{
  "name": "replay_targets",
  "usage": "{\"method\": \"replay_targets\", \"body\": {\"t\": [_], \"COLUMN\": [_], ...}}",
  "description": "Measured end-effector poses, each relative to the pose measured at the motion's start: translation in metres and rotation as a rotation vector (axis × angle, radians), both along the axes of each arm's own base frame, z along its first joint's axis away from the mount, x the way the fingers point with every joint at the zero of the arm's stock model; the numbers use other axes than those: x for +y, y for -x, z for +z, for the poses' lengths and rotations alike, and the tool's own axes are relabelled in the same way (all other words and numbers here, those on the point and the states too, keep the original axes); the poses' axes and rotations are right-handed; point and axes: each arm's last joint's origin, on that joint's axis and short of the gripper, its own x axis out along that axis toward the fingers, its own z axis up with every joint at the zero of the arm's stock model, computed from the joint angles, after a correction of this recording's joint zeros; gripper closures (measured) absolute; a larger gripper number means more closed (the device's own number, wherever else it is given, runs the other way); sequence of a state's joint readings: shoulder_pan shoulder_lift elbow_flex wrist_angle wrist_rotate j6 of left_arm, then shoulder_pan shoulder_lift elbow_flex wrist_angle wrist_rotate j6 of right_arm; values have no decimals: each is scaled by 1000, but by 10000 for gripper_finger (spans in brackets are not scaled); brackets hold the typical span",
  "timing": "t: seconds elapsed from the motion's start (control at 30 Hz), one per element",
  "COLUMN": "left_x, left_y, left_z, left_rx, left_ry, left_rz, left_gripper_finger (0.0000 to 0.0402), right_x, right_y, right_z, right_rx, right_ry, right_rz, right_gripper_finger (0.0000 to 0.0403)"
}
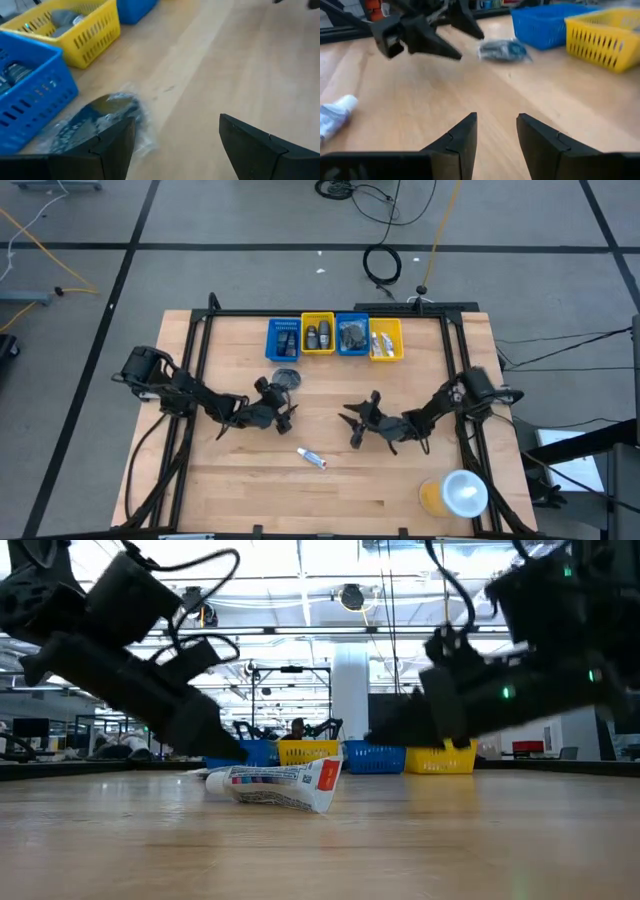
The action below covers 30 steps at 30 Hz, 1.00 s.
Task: Pick & Place Travel size toiletries
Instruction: Put the black hairbrush into the right blue bin
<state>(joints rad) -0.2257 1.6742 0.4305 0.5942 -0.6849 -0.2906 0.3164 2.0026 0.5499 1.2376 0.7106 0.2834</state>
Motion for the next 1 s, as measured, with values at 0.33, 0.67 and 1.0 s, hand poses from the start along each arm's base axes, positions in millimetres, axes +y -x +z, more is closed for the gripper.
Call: {"method": "replay_targets", "body": {"t": [0.33, 0.67, 1.0], "left_x": [40, 62, 58], "left_y": [-7, -7, -8], "left_z": [2, 0, 0], "left_rx": [252, 288, 268], "left_ry": [-41, 14, 78], "left_rz": [-27, -69, -86], "left_gripper_finger": [117, 193, 378], "right_x": [-9, -9, -9], "right_y": [1, 1, 1], "right_z": [-28, -27, -27], "right_rx": [10, 6, 6], "right_ry": [-70, -71, -72], "right_rz": [-47, -47, -47], "right_gripper_finger": [273, 273, 273]}}
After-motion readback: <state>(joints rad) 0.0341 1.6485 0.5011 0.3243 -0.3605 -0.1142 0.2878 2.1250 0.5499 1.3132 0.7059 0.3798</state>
